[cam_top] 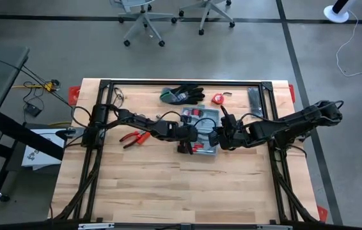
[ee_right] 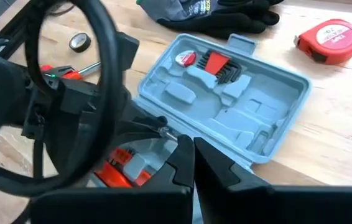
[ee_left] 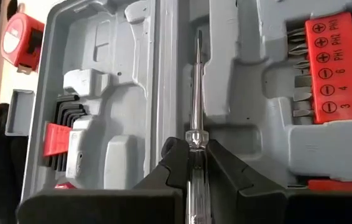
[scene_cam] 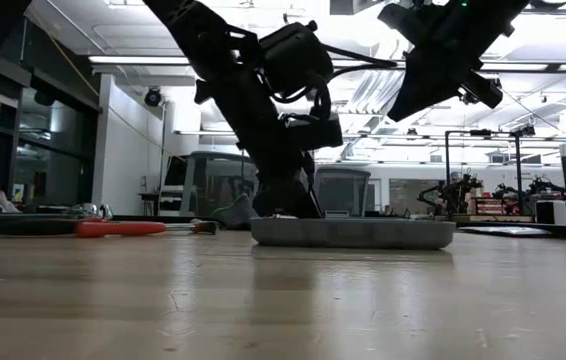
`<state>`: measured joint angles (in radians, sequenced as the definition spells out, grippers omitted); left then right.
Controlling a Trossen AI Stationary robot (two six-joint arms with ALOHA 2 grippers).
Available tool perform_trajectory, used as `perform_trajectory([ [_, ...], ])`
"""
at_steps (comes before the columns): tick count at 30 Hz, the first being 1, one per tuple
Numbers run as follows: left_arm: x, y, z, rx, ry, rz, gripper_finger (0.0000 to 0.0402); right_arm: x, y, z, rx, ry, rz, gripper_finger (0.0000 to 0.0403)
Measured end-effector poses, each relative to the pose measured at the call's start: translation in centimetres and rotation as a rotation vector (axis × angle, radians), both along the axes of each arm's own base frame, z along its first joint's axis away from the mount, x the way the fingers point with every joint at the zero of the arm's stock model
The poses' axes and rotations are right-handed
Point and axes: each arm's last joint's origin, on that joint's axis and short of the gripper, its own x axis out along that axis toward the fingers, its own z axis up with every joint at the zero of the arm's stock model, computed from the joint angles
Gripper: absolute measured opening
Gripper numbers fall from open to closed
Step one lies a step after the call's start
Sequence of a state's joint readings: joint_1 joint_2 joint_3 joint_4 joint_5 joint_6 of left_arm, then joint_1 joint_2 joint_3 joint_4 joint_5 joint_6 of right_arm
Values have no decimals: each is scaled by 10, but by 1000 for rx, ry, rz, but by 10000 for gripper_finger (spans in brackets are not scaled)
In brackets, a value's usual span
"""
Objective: Prefit tool cases
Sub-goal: Remove the transparent screwdriver from the gray tool case
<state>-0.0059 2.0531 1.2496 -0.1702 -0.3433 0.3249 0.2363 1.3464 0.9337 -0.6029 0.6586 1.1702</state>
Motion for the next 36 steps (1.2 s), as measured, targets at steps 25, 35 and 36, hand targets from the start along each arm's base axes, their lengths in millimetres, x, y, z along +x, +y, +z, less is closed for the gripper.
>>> perform_trajectory([
  [25,-31,6,47,-193,18,116,5,-2,-2,-1,-48,17,-29,0],
  [35,-29,11,35,-205,52,27,107,-2,-3,-1,-54,19,-31,0],
  [36,-28,12,35,-208,44,36,120,-2,-3,-1,-53,19,-31,0],
])
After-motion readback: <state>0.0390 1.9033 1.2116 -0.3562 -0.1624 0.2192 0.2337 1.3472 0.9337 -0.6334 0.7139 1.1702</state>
